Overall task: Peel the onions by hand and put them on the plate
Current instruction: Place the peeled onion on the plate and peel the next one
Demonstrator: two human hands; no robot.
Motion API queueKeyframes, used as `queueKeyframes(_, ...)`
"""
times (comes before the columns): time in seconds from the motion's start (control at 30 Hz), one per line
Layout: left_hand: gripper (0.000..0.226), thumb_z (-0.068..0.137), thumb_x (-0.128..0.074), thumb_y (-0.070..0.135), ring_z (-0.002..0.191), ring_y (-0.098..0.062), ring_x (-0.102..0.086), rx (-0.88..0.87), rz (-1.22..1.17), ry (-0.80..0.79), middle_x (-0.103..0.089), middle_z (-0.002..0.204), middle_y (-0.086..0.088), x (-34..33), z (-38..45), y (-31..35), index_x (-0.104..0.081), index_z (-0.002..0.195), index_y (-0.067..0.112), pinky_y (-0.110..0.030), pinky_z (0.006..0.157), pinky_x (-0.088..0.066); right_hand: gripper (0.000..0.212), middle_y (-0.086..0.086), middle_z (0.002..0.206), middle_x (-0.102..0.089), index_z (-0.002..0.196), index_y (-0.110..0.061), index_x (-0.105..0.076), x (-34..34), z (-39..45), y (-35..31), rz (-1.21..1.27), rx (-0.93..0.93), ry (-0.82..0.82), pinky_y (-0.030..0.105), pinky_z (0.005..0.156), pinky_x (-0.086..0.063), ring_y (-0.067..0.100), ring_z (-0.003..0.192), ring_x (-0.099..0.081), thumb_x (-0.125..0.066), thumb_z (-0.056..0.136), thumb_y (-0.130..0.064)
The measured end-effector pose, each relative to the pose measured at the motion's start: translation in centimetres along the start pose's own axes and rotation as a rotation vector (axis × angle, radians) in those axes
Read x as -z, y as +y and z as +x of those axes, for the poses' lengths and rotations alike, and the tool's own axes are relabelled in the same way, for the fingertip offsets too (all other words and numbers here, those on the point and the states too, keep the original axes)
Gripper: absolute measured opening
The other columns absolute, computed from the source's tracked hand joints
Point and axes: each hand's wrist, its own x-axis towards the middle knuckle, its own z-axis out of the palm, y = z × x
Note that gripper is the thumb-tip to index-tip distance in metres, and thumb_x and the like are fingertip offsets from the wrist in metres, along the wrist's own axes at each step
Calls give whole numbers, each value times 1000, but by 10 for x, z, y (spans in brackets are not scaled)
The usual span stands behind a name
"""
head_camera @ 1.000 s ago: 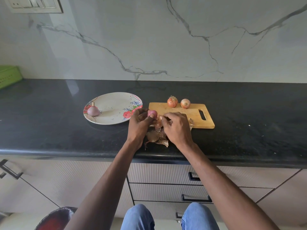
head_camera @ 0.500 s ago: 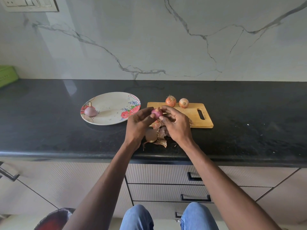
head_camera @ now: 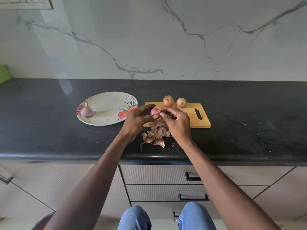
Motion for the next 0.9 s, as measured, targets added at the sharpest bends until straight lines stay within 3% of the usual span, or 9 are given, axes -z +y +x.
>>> queueKeyframes(0.13, 29, 81, -80, 11, 103, -29, -72, -28, 35, -16, -77, 107, -11, 5, 9, 4, -74, 109, 18, -42, 95, -57, 13, -1, 94, -75, 98, -10, -76, 1, 7, 1, 20, -49, -38, 39, 86, -57, 13, 91, -70, -75, 86, -12)
queueKeyframes(0.3, 30, 98, -65, 13, 90, -25, -71, -39, -21, -2, -75, 101, -15, 4, 16, -4, -65, 125, 3, -38, 80, -60, 6, -9, 83, -70, 90, -12, -76, -5, 16, -7, -10, -46, -79, 17, 77, -51, 9, 81, -65, -70, 89, -10)
queueKeyframes(0.43, 22, 105, -50, 10, 87, -22, -68, -6, -78, 45, -72, 99, -12, 8, 22, -12, -65, 119, 2, -31, 73, -56, 9, -2, 84, -74, 87, -14, -76, -16, 24, -4, 109, -161, -152, 40, 82, -57, 20, 86, -69, -67, 91, -15)
queueKeyframes(0.5, 23, 106, -46, 9, 85, -24, -67, -13, -89, 43, -72, 98, -13, 8, 23, -14, -66, 115, 4, -29, 69, -56, 9, -2, 84, -74, 88, -15, -76, -19, 24, -1, 130, -178, -162, 45, 83, -57, 23, 87, -69, -67, 90, -18)
queueKeyframes(0.77, 28, 110, -38, 20, 52, -16, -56, -29, -40, 47, -58, 75, -13, 5, 20, -18, -53, 116, -4, -26, 47, -50, 6, -2, 85, -73, 91, -12, -76, -21, 20, -1, 168, -162, -189, 40, 85, -56, 12, 84, -66, -71, 89, -14)
queueKeyframes(0.9, 35, 111, -37, 23, 46, -14, -52, -9, -27, 44, -56, 70, -11, 4, 19, -18, -50, 117, -10, -26, 44, -47, 6, -3, 86, -72, 91, -13, -74, -19, 17, -4, 193, -183, -207, 30, 82, -54, 9, 84, -64, -69, 90, -10)
